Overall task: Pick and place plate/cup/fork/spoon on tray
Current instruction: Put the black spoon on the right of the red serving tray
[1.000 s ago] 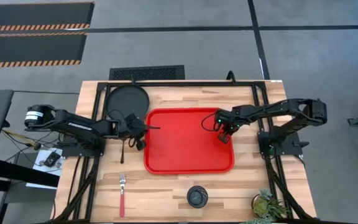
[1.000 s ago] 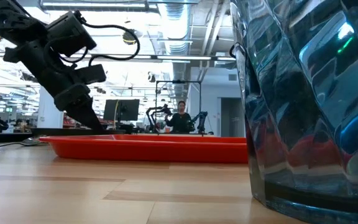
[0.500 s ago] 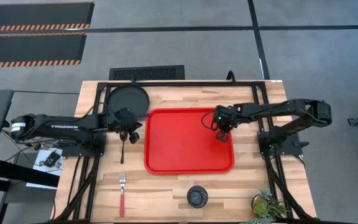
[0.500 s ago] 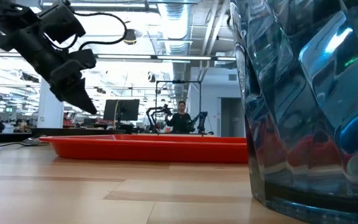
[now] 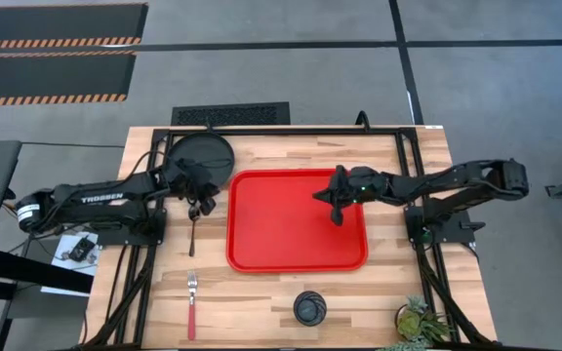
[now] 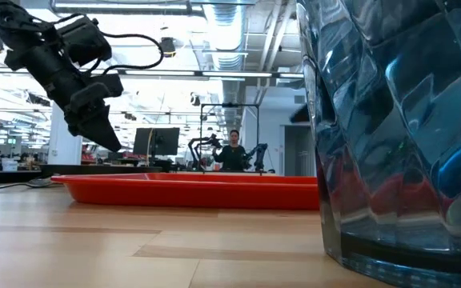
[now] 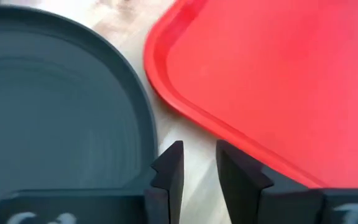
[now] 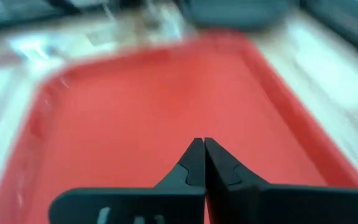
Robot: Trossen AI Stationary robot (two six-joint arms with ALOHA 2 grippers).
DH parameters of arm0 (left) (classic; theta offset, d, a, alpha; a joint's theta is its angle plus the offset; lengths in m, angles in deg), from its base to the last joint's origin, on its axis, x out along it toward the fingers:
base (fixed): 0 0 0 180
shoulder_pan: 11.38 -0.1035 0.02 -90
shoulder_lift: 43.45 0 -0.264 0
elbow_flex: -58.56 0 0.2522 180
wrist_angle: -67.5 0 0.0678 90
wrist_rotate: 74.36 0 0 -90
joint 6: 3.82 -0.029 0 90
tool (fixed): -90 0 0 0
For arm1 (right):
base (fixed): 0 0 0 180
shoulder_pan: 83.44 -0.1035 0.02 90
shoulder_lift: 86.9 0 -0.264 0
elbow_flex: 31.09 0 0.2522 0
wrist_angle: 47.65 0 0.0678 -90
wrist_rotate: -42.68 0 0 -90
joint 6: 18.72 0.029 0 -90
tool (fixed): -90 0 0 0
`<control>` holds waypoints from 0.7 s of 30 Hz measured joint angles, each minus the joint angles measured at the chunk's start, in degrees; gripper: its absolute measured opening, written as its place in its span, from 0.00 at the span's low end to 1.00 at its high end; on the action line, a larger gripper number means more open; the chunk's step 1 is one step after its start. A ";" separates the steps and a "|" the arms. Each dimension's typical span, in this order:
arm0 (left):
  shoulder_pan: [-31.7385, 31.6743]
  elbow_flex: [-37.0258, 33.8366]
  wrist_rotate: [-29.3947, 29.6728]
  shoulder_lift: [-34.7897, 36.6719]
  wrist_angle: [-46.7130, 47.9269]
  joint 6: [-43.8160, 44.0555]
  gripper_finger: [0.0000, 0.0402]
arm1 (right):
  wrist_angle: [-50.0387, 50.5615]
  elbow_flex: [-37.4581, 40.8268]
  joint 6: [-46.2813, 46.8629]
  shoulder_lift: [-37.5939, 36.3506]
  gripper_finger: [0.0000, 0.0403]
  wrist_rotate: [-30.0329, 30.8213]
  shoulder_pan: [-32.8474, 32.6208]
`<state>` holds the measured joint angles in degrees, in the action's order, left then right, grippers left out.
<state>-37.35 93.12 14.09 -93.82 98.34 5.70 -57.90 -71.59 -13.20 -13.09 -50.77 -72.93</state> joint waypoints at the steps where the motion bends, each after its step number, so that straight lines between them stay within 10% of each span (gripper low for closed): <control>1: 0.08 1.09 -0.24 0.00 1.73 0.48 0.22 | -3.76 0.58 -0.44 0.61 0.01 -1.11 0.34; 9: 6.36 11.00 0.90 -0.36 16.84 10.34 0.19 | -7.27 1.07 -2.99 2.45 0.05 -3.34 1.26; 21: 23.89 14.75 1.76 -0.93 37.83 49.25 0.18 | -8.59 1.05 -6.67 2.31 0.04 -10.66 2.54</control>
<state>-13.46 107.87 15.85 -94.75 136.17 54.95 -66.49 -70.54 -19.87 -10.78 -61.43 -70.40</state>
